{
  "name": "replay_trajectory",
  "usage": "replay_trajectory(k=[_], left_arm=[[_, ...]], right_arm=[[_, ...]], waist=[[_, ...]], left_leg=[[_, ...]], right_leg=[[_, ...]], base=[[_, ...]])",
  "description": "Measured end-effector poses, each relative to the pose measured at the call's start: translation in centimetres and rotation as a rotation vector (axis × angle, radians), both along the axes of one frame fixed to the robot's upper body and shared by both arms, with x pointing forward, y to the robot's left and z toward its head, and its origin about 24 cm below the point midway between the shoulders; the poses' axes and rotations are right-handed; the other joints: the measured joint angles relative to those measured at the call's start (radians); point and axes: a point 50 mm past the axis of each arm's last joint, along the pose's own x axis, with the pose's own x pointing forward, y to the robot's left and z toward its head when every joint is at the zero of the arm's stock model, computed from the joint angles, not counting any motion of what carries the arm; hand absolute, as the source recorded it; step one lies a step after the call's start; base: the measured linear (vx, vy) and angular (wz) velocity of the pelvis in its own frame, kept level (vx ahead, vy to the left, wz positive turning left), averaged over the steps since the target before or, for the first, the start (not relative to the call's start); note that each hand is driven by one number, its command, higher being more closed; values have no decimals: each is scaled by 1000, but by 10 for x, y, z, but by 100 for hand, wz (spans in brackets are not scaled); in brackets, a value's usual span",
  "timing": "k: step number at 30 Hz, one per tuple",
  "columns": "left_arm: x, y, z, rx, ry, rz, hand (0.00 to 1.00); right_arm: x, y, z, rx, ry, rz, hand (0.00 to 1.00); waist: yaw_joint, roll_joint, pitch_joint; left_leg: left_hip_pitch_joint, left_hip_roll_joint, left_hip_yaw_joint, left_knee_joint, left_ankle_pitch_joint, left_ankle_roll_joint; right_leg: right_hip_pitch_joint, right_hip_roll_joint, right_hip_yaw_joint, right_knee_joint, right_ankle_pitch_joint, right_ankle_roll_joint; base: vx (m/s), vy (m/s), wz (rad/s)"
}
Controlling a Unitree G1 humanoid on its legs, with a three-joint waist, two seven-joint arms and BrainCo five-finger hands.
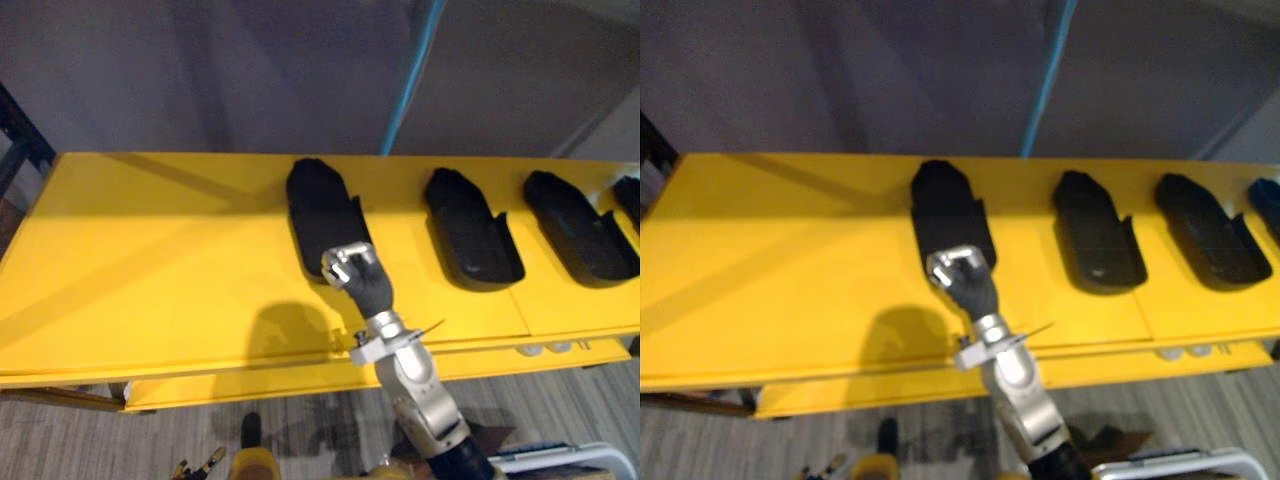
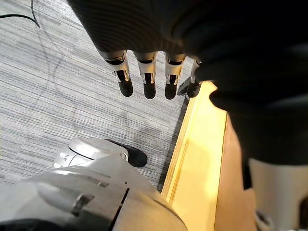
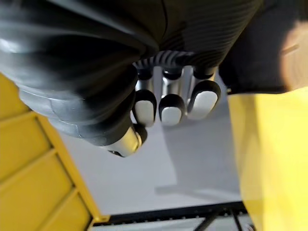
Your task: Walk over and take plastic housings, then place them on the shelf
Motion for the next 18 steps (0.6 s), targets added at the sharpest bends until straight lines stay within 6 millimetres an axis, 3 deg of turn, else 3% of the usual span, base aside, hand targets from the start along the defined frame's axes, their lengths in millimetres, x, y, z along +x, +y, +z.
replay_trajectory(k=[7, 10, 13, 14, 17, 18], left_arm=[[-8, 0, -2, 2, 21, 8, 0], [-13, 0, -2, 2, 31, 15, 0], [-14, 1, -2, 3, 32, 16, 0], [-15, 3, -2, 10, 34, 15, 0], [-17, 3, -2, 9, 35, 14, 0], [-17, 7, -1, 18, 38, 12, 0]], right_arm=[[-9, 0, -7, 12, 22, 30, 100], [-12, -11, -7, 38, 18, -51, 100], [-10, -30, 7, 75, -34, -169, 100], [-9, -38, 11, 86, -51, -216, 0], [-6, -58, 18, 76, -87, -321, 0], [-5, -66, 19, 45, -99, -368, 0]], waist=[[-12, -13, -10], [-19, -2, -25], [-19, -7, -31], [-19, -12, -35], [-21, -35, -54], [-20, -30, -50]], left_leg=[[-7, -1, 30, 0, 3, -5], [-8, 5, 27, 0, 10, -8], [-18, -2, 26, 0, 11, -7], [-24, -5, 25, 0, 11, -7], [-41, -5, 27, 0, 25, -4], [-39, -7, 25, 0, 24, -5]], right_leg=[[4, -2, 5, -74, -34, -7], [-1, 1, 2, -63, -46, -8], [-6, -3, -1, -64, -45, -7], [-9, -5, -1, -64, -41, -2], [-23, -5, 3, -64, -24, -3], [-18, -4, 3, -64, -23, -2]], base=[[-106, -15, -17], [-43, -16, 5], [13, 9, 4], [35, 11, 6], [68, 3, 1], [33, -5, 8]])
